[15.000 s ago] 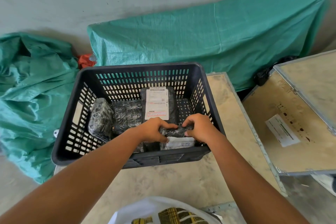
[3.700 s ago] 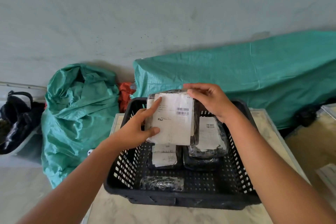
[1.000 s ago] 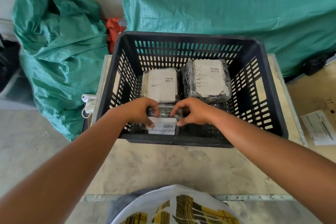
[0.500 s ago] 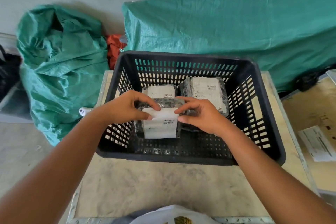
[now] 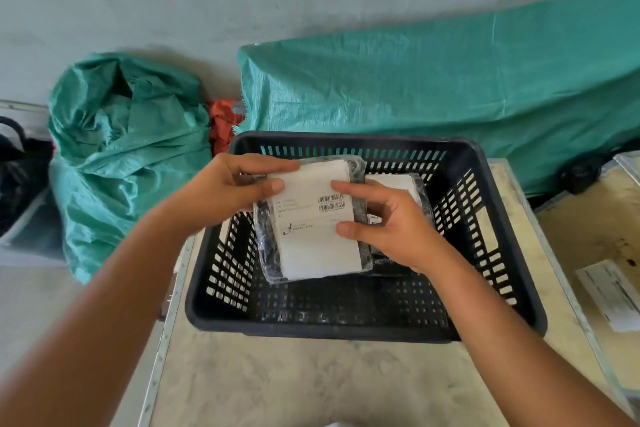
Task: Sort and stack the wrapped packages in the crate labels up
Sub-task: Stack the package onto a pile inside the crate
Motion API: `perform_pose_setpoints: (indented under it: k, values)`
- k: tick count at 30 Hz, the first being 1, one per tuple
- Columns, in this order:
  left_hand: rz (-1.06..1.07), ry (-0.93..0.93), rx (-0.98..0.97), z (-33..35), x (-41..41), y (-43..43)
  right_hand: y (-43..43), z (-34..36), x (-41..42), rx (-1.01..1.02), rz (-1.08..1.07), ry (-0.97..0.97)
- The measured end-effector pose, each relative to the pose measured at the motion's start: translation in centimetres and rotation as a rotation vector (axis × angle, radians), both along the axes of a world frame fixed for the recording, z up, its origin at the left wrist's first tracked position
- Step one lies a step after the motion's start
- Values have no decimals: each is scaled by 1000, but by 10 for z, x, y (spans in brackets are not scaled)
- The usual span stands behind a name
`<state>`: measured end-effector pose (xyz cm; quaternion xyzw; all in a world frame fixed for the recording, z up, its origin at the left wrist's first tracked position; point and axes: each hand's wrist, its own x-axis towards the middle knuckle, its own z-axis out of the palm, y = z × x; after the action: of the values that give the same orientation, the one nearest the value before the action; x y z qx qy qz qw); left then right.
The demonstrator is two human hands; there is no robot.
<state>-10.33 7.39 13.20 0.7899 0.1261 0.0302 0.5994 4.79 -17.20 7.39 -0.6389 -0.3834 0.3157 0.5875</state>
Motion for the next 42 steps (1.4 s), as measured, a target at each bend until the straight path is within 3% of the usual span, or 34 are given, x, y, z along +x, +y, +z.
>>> perform_pose_setpoints:
  k: [4, 9, 12, 29, 42]
  values:
    - [52, -10, 268, -12, -7, -14, 1, 2, 13, 27, -47, 12]
    - [-9, 30, 99, -24, -9, -23, 10, -5, 33, 44, -131, 149]
    - [26, 60, 97, -31, -1, -25, 20, -12, 44, 25, -135, 217]
    - [144, 343, 146, -131, 40, 2, 80, -78, 43, -441, -36, -33]
    - [163, 444, 206, -167, 43, -2, 86, -111, 43, -541, -21, -111]
